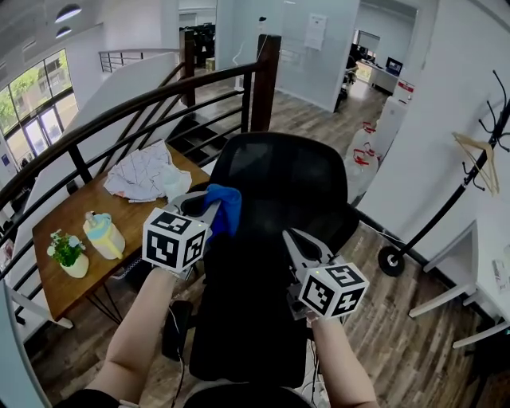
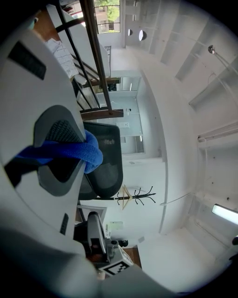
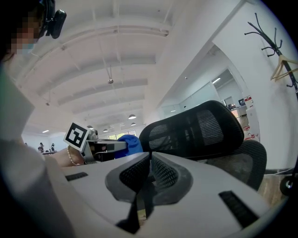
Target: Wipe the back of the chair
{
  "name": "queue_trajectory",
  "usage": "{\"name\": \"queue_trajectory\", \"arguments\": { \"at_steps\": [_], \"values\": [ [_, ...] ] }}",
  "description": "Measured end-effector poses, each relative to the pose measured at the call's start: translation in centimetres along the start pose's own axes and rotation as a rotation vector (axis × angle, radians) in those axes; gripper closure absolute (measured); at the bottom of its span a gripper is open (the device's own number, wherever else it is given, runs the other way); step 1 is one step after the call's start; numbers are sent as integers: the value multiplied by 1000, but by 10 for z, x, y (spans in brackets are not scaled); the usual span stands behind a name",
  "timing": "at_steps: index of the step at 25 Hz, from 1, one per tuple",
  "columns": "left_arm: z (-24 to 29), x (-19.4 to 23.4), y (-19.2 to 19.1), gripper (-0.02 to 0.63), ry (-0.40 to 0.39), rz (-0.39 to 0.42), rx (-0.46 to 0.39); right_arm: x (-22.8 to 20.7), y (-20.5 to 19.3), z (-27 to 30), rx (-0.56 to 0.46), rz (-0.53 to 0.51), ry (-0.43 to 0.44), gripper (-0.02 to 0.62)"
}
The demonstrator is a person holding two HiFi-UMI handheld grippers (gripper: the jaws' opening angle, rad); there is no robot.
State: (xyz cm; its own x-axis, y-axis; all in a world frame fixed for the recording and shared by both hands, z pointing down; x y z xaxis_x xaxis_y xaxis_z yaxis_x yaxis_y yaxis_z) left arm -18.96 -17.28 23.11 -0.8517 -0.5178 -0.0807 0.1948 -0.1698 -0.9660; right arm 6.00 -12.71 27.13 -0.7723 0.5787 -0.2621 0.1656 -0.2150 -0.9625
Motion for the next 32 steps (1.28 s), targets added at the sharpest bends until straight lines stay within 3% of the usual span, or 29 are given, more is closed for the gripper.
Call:
{"name": "queue_trajectory", "arguments": {
  "at_steps": [8,20,32],
  "values": [
    [20,-60,-35,561,-169,-48,29,-30,-12,-32,-6,34,-67,561],
    [95,-149,-48,561,-394,-68,72,-94,-20,-82,-62,101,-225,561],
    [176,-214,-46,561,-527,-22,128,-149,-36,-105,-68,149,-347,561]
  ]
}}
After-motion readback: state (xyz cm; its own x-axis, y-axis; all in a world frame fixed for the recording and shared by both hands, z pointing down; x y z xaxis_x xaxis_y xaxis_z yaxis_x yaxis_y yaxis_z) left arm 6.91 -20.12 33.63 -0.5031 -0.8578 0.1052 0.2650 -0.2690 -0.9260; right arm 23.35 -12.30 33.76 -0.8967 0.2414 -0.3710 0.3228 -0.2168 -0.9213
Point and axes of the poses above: the fingertips, and each gripper's own axes: z forward along the fingers, x to its left, y out of its top, the point moved 9 cm from there along -z, backward along the fingers, and after that the axes turned 2 degrees about -y, right-handed, at the moved point
